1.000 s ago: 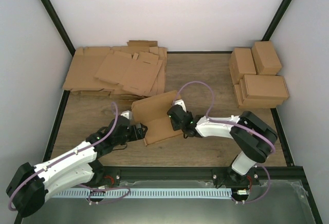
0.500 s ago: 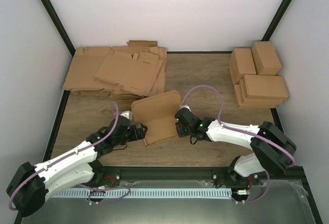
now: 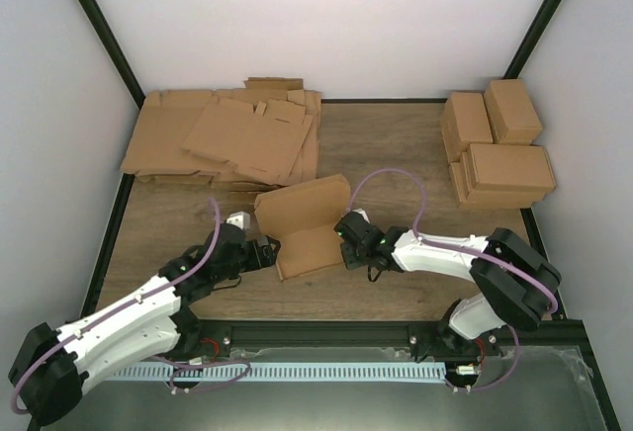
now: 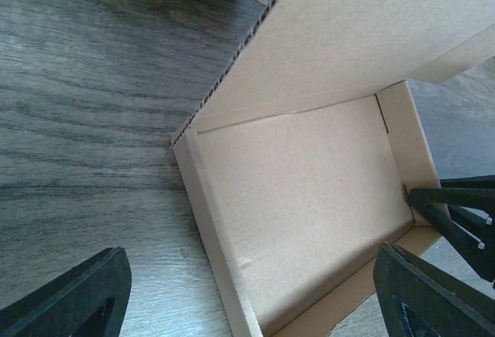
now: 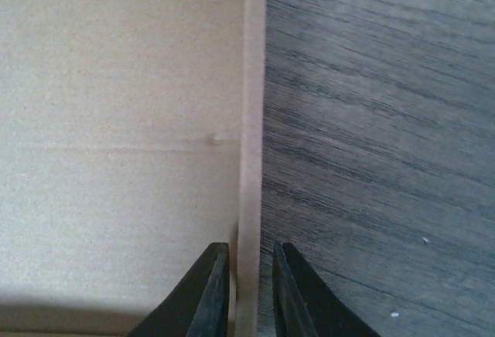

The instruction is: Fold the paper box

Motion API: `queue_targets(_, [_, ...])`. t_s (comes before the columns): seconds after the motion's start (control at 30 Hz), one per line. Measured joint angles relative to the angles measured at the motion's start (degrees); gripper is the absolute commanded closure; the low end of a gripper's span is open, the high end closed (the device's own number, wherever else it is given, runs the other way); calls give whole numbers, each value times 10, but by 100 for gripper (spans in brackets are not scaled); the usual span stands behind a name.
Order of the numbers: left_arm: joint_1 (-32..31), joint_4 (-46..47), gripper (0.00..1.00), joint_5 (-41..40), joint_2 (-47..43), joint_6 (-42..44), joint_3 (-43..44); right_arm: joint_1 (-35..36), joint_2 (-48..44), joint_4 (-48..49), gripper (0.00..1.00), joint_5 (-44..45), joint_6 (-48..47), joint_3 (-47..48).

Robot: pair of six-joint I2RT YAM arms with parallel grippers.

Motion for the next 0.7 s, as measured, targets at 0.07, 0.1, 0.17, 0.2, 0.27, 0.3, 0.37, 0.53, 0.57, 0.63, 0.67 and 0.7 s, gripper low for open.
queue_targets(0.07, [0,0,11,0,-2,0,0,0,-3,-1,88,5,3,0])
queue_targets(0.1, [0,0,11,0,-4,0,0,0,-5,-1,89,9,5,0])
queue_targets(0.17, [0,-1,11,-1,-7,0,0,0,-13,-1,92,18,12,0])
queue_targets(0.2, [0,-2,11,-2,-8,0,1,-1,-17,-1,93,23,16,0])
queue_targets(0.27, [0,-6,11,-3,-17,0,2,-5,-22,-2,95,29,23,0])
queue_targets(0.3, [0,-7,11,-3,-23,0,2,-9,-22,-2,95,31,28,0])
queue_targets(0.37, [0,-7,11,-5,-34,-2,2,-21,-22,-3,98,34,39,-2])
queue_targets(0.53, [0,-5,11,-7,-39,-7,3,-43,-32,1,98,38,58,-17])
queue_targets(0.57, [0,-3,11,-7,-38,-7,3,-45,-36,2,96,36,61,-21])
queue_targets(0.63, [0,2,11,-9,-30,-8,3,-52,-43,4,75,32,64,-28])
queue_targets(0.67, [0,3,11,-10,-25,-8,3,-56,-47,6,55,30,64,-30])
queue_targets(0.7, [0,6,9,-11,-17,-8,3,-60,-51,9,41,26,66,-31])
